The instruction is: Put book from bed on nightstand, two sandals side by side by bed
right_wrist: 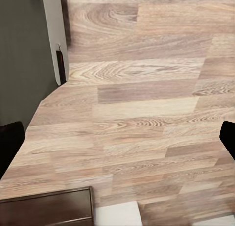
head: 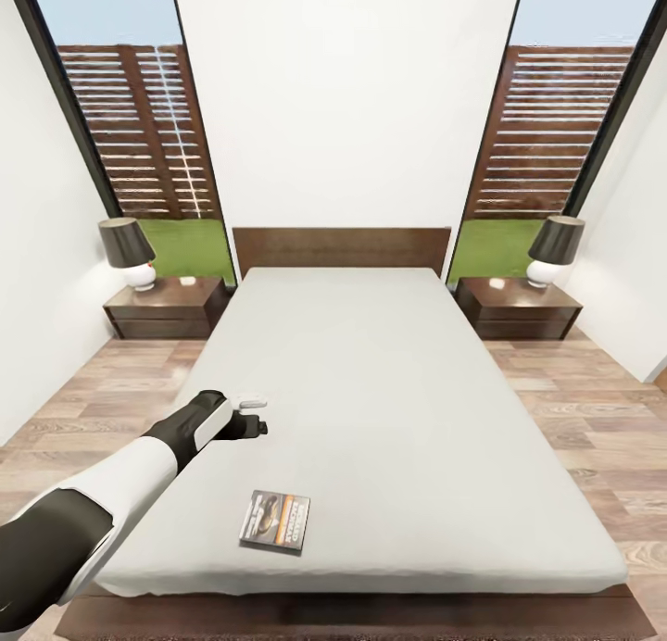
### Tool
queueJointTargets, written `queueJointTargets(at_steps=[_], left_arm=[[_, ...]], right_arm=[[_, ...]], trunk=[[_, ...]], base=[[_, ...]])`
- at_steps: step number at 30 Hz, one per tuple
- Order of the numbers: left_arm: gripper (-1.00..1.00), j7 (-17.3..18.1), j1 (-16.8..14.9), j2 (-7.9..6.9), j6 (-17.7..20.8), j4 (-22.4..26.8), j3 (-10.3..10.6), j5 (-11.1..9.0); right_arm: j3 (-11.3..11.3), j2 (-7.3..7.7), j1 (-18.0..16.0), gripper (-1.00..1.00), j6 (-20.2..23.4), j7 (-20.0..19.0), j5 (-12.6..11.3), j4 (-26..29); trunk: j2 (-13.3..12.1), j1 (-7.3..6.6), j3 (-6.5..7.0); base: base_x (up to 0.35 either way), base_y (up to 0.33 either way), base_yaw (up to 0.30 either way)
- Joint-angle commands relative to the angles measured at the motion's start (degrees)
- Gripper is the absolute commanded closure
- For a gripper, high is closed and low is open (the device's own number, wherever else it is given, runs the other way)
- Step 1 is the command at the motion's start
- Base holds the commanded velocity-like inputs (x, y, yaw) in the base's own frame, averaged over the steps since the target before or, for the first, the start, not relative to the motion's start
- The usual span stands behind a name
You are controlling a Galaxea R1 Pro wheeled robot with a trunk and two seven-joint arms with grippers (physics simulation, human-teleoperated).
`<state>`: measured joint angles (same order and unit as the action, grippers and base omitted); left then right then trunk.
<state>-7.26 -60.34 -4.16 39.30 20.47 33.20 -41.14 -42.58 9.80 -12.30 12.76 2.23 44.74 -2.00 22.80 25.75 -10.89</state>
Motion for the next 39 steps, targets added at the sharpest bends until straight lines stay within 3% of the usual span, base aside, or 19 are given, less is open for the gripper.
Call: queueJointTargets(at_steps=[1, 39], left_arm=[[-1.00, -0.46, -0.04, -0.06, 0.19, 0.15, 0.42, -0.63], [-1.00, -0.82, -0.06, -0.23, -1.00, 0.35, 0.30, -0.78]], right_arm=[[-0.48, 0.04, -0.09, -1.00, 0.07, 0.23, 0.56, -0.18], [-0.48, 0.02, -0.09, -1.00, 0.05, 0.23, 0.57, -0.19]], trunk=[[0.12, 0.03, -0.21], [0.12, 0.03, -3.78]], base=[[0.000, 0.000, 0.000], [0.000, 0.000, 0.000]])
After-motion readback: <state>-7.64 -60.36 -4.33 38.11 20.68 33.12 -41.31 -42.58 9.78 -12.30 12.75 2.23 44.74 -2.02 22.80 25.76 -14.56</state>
